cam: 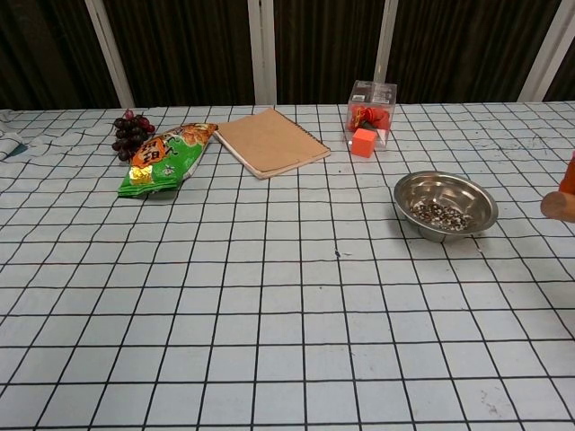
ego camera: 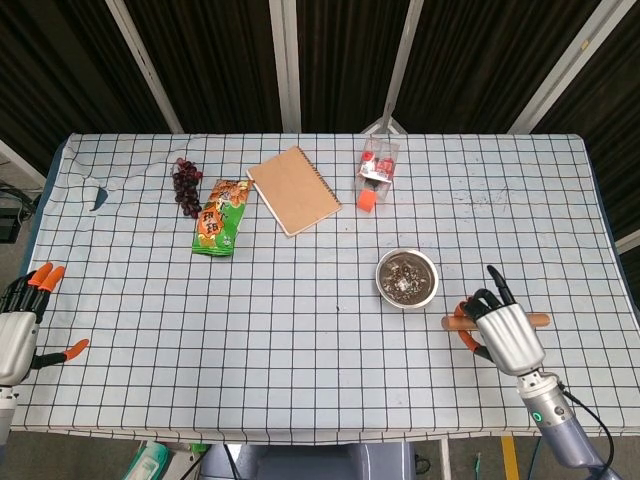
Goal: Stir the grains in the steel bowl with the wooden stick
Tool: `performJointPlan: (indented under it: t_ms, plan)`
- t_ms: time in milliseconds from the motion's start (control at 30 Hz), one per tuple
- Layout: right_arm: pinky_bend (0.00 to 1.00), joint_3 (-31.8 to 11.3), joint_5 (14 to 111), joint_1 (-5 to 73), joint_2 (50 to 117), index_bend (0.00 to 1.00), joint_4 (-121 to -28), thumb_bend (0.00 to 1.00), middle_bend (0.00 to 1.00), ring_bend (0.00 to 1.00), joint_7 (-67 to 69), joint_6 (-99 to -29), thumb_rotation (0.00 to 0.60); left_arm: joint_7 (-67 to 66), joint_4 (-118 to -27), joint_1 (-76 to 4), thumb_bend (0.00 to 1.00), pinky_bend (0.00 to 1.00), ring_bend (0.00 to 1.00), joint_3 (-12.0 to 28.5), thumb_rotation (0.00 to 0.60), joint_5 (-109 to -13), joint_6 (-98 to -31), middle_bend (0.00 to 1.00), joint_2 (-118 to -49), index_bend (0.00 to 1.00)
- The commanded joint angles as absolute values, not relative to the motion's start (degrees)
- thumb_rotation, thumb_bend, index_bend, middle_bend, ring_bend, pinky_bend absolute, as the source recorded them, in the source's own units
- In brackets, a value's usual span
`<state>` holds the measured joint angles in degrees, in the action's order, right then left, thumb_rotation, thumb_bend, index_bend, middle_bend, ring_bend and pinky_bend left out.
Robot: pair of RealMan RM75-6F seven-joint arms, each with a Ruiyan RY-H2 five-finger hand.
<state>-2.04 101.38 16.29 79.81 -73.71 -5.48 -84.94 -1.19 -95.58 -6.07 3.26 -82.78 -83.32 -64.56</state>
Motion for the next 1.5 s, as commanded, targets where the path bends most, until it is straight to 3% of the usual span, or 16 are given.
performJointPlan:
  t_ms: [33,300,467,900,1300,1400,1500]
  plan:
    - [0.0,-1.45,101.5,16.64,80.38,0.87,-73.36,0.55,0.74,0.37,-6.68,-84.01,0.6,-1.23,-95.57,-6.07,0.02,0.0,0.0,3.24,0.6,-82.79,-83.29,0.0,-64.52,0.0]
    - [0.0,-0.97,99.77,17.31,82.48,0.85,-73.17,0.55,0.74,0.37,-11.2,-80.64,0.6,-0.94,-95.41,-6.06,0.02,0.0,0.0,3.26,0.6,-82.88,-83.34,0.0,-64.48,0.0]
    - [0.0,-0.96,97.6,17.0,82.3,0.67,-75.48,0.55,0.67,0.26,-15.55,-78.71,0.6,-0.85,-95.37,-6.1,0.02,0.0,0.0,3.25,0.6,-83.01,-83.3,0.0,-64.43,0.0]
    - [0.0,0.22,94.72,15.87,80.14,0.35,-81.39,0.54,0.45,0.09,-22.37,-76.25,0.6,-0.8,-95.31,-6.03,0.02,0.0,0.0,3.18,0.6,-83.21,-83.48,0.0,-64.47,0.0]
    - [0.0,-0.08,95.1,13.05,77.3,0.27,-85.72,0.53,0.38,0.07,-25.42,-81.84,0.6,-0.45,-95.29,-5.9,0.02,0.0,0.0,3.09,0.6,-83.53,-83.73,0.0,-64.32,0.0]
    - [0.0,-1.35,94.92,11.38,74.68,0.22,-87.66,0.53,0.31,0.04,-23.22,-86.23,0.6,-0.94,-94.79,-5.9,0.02,0.0,0.0,3.07,0.6,-84.11,-84.16,0.0,-64.3,0.0]
    - [0.0,-2.68,93.46,9.2,71.79,0.1,-89.78,0.53,0.16,0.0,-20.2,-90.33,0.6,-3.65,-93.37,-5.97,0.02,0.0,0.0,2.91,0.6,-84.95,-84.71,0.0,-64.42,0.0]
